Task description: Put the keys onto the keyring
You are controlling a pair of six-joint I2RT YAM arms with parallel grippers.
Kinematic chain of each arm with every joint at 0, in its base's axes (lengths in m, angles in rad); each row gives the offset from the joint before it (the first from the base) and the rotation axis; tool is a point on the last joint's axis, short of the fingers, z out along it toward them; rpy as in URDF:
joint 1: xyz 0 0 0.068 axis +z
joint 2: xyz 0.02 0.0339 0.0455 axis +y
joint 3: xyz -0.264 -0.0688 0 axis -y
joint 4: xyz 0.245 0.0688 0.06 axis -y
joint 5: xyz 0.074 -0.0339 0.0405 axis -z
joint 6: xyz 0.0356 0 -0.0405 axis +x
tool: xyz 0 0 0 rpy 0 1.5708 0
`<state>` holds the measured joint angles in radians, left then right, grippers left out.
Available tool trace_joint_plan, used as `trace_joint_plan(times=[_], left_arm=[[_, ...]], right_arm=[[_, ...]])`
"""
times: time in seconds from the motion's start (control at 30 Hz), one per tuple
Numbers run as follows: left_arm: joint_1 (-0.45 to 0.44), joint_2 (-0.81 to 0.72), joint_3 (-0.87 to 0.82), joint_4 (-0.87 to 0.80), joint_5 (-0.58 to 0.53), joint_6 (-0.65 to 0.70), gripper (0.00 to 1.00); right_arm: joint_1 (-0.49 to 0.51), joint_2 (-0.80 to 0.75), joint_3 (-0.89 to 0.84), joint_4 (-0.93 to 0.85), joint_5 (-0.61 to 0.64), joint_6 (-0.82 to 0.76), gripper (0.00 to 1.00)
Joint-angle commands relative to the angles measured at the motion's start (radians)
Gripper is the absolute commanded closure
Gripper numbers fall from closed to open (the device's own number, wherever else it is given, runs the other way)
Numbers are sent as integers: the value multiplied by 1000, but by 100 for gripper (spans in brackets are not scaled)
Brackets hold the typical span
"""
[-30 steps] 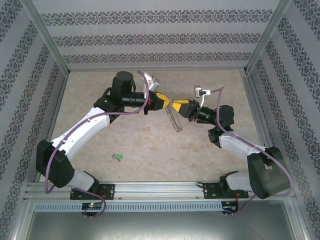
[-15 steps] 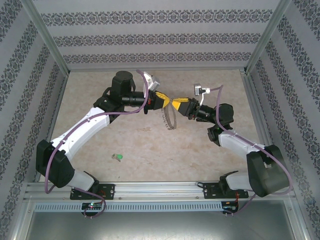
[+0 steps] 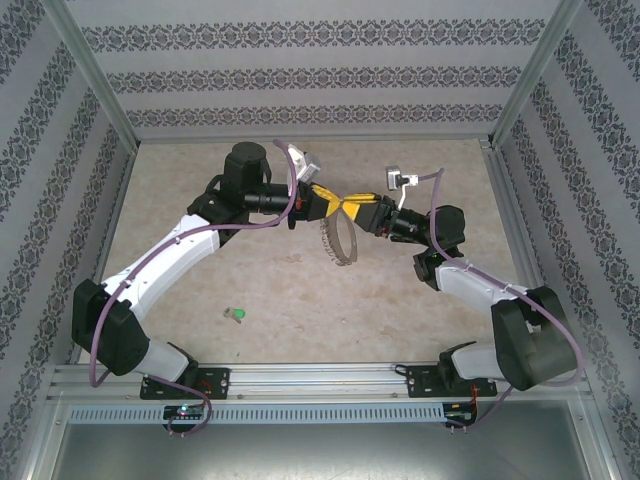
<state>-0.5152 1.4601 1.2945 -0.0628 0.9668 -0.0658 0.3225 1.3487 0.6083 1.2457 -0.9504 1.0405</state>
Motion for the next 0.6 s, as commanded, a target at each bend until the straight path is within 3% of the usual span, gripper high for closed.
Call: trace_joint_plan(times=[0.0,0.1,0.27,0.4,0.57], left_arm=[[0,-11,5,54,35,-11,100],[0,-12,5,51,39,-12,100],[1,-7,3,50,39,-14,100],[1,1,3,60,42,-21,100],[-1,12,8,66,46,-32,100]], right_arm=[[-15,10,14,52,12,-18,62],[-18,13,13,60,12,-13,63],[-17,7,23,59,3,-10,76],[-9,4,37,57,-14,-8,81],[2,3,42,55,-24,-13,97]])
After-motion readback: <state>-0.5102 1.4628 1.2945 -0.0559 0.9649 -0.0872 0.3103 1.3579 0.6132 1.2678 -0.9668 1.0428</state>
